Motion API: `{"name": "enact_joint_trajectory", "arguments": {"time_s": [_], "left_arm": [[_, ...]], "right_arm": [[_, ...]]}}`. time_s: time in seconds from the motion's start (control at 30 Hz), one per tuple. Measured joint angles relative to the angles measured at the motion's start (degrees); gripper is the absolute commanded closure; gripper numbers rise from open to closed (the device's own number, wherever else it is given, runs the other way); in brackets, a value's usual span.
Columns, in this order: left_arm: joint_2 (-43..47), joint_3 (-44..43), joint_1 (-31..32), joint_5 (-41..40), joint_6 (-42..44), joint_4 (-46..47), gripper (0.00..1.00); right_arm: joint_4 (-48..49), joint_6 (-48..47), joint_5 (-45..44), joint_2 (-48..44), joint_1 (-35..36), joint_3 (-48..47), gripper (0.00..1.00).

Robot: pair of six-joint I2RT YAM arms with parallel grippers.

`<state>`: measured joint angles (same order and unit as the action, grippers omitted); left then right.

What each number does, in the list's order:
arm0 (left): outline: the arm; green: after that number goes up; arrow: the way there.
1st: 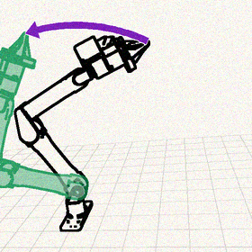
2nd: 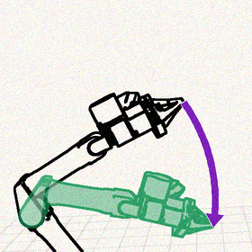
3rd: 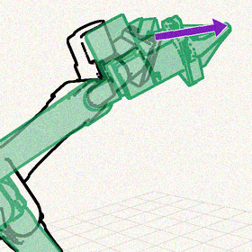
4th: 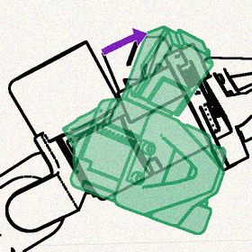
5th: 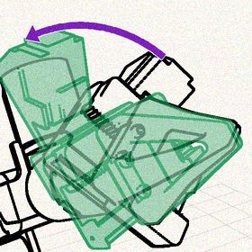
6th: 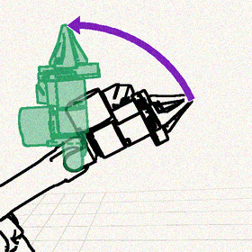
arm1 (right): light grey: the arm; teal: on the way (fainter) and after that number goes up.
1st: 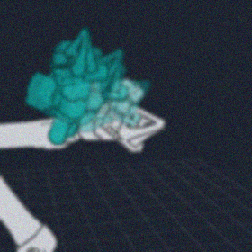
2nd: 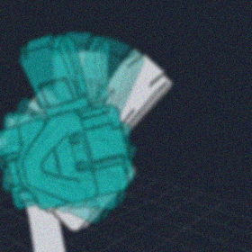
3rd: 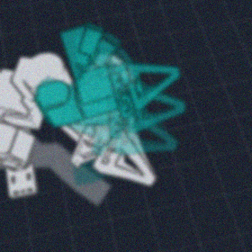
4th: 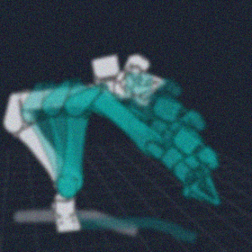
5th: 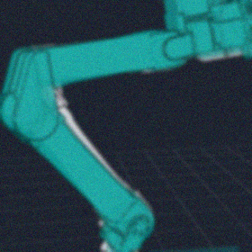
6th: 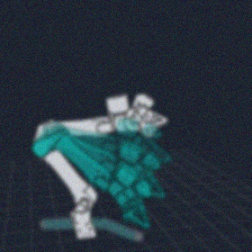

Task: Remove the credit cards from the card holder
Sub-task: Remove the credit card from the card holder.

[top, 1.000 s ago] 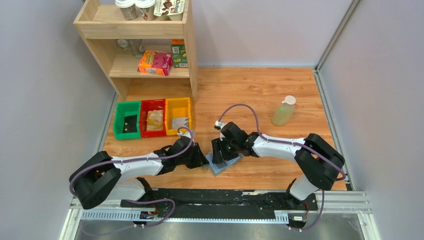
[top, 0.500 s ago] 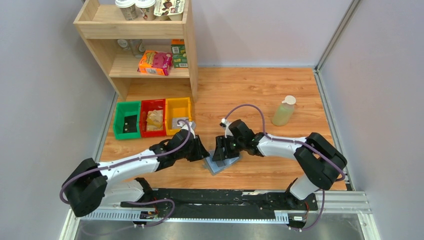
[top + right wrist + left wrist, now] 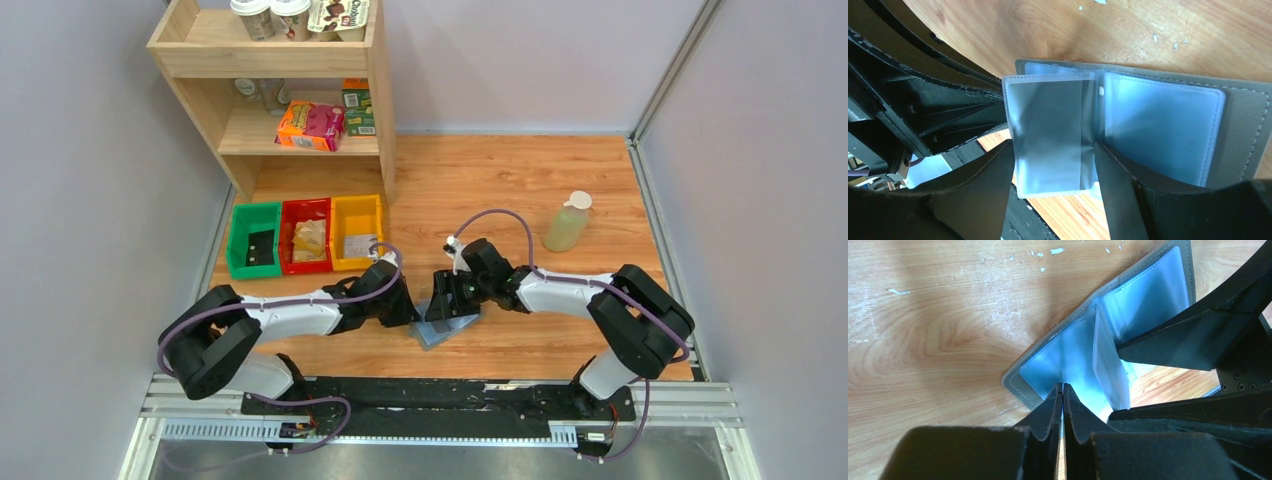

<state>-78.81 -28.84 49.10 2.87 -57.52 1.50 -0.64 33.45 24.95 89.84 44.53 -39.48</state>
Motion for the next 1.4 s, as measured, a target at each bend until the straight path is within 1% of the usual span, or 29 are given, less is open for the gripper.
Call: {"name": "enact_joint_trajectory", "arguments": {"time_s": [0.1,0.2,0.4,0.5,0.6,0.7,0.8,0.93,1.03,1.2,1.3,1.4], "left_arm": [[-0.57,-0.5,0.02,0.04,0.0,-0.13,0.92],[-0.92,-0.72,0.02,0.11,-0.02,-0.11,0.92],[-0.92,-0.7,0.02,0.13,-0.02,-0.11,0.92],[-0.92,-0.7,0.02,0.17,-0.02,-0.09,0.92],[-0.83,-0.7,0.02,0.22,-0.07,-0.07,0.91],[-0.17,-0.68,0.02,0.15,-0.09,-0.83,0.9],[1.09,-0.74,0.02,0.04,-0.04,-2.6,0.9],[1.86,-2.58,0.02,0.04,0.11,-4.76,0.89],[1.33,-5.68,0.02,0.2,0.5,-5.42,0.88],[-4.04,-11.8,0.15,1.53,1.18,-4.57,0.87],[-7.72,-14.58,0.46,2.05,1.77,-4.31,0.85],[-12.63,-18.45,0.63,2.95,2.8,-4.37,0.8]], "right_arm": [[-1.66,-0.07,-1.05,-0.28,0.0,-0.57,0.27],[-5.27,-0.52,-3.67,-1.51,0.2,-1.53,0.26],[-15.13,-2.69,-12.96,-5.51,0.44,-3.93,0.25],[-18.32,-3.98,-16.59,-6.34,0.9,-5.2,0.21],[-20.0,-5.14,-18.69,-7.3,2.38,-5.46,0.14],[-20.26,-5.62,-19.58,-9.11,4.31,-5.44,0.09],[-20.02,-5.4,-20.94,-11.67,4.94,-5.05,0.07],[-20.02,-4.57,-25.27,-16.52,4.9,-3.02,0.05],[-20.09,-3.98,-28.72,-20.79,4.9,-0.96,0.05],[-20.11,-3.43,-31.74,-26.47,4.87,0.48,0.07],[-20.09,-3.3,-32.2,-28.39,4.76,1.11,0.11],[-20.11,-3.28,-31.06,-28.41,3.8,1.29,0.16]]}}
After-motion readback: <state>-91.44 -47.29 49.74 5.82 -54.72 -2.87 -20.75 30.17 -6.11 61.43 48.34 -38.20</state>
